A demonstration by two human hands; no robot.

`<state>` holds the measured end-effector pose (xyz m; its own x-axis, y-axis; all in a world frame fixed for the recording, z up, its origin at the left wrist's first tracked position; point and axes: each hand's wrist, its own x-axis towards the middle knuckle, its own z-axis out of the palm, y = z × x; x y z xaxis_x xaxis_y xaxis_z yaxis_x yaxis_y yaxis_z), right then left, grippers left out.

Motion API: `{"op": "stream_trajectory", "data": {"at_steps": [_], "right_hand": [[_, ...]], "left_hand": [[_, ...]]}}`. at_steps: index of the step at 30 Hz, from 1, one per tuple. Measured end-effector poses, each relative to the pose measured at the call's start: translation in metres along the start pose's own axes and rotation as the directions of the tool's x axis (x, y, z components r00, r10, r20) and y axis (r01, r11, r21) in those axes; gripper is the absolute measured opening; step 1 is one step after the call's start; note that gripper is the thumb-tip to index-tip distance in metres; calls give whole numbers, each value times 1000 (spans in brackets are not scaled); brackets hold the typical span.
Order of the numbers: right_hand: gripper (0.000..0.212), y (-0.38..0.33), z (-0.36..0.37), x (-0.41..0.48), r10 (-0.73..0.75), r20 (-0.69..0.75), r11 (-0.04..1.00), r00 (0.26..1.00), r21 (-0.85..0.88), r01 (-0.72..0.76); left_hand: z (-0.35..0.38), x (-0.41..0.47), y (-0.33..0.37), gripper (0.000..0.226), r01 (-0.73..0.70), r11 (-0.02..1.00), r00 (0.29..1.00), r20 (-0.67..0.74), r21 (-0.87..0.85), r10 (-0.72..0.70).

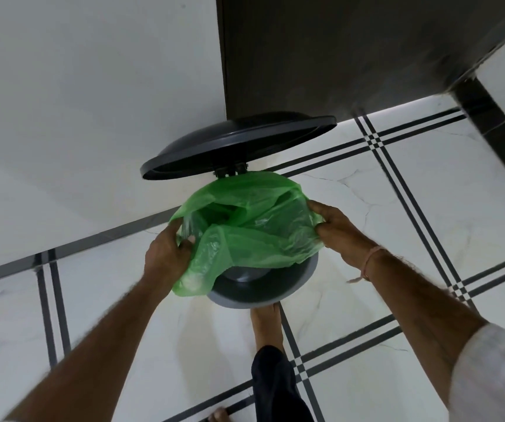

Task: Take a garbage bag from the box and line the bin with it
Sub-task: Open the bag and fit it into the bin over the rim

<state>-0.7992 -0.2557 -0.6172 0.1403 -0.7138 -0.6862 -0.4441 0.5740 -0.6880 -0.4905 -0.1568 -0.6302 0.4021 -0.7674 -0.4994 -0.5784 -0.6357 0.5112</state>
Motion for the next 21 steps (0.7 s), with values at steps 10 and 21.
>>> {"op": "stream_trajectory", "data": {"at_steps": [10, 21], "right_hand": [[73, 9, 16, -33, -18, -97, 1000, 995, -16, 17], [72, 7, -6, -10, -197, -208, 772, 958, -635, 20]], "left_hand": [[13, -44, -31, 49, 173, 849, 984, 42, -499, -176], [-1, -8, -36, 51, 64, 961, 985, -140, -269, -104]]}}
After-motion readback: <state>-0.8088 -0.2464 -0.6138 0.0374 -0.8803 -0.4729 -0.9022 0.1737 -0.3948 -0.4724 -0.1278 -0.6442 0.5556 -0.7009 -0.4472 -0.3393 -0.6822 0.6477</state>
